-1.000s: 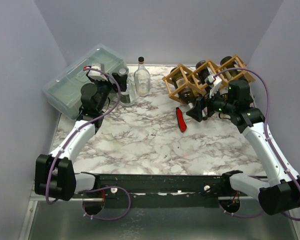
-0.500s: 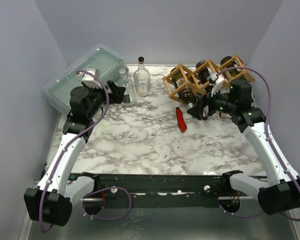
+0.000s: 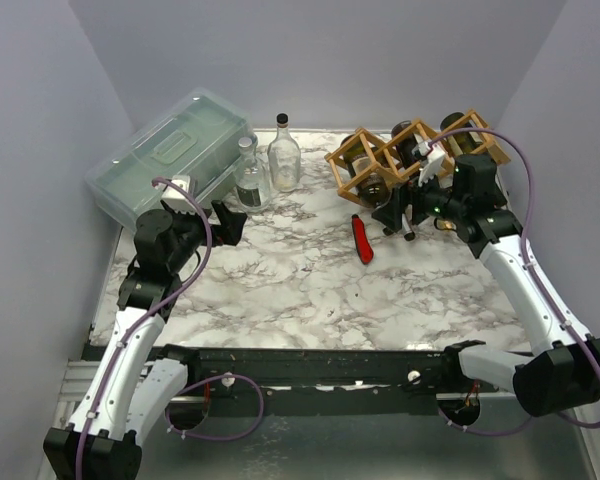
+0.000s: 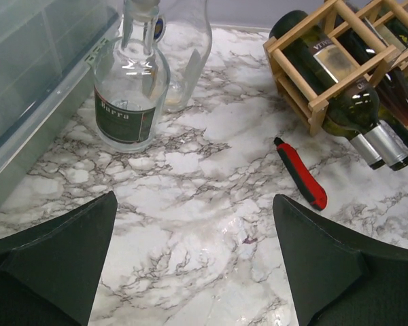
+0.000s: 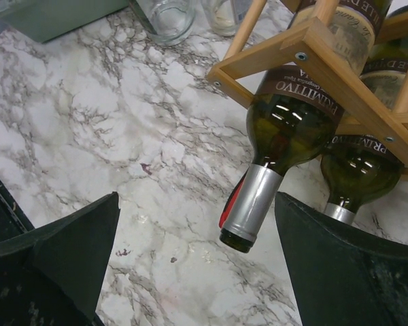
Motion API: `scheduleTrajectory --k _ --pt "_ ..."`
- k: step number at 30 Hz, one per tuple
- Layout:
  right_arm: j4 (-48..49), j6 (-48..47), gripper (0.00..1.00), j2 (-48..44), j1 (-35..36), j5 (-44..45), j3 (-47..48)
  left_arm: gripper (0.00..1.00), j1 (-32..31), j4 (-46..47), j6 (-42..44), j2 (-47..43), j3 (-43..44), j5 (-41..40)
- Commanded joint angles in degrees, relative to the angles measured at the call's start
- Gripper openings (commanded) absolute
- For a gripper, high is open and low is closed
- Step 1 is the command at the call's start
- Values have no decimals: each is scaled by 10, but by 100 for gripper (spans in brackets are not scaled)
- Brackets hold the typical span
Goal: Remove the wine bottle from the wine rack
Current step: Pick up the wine bottle from the wine rack.
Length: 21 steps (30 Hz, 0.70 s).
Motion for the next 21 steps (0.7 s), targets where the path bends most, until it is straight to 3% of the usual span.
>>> scheduleTrajectory --k 1,21 --pt "44 1 99 12 -4 36 -18 99 2 -10 20 -25 -24 3" --pt "182 69 92 84 0 154 -73 99 2 -7 21 -27 -26 9"
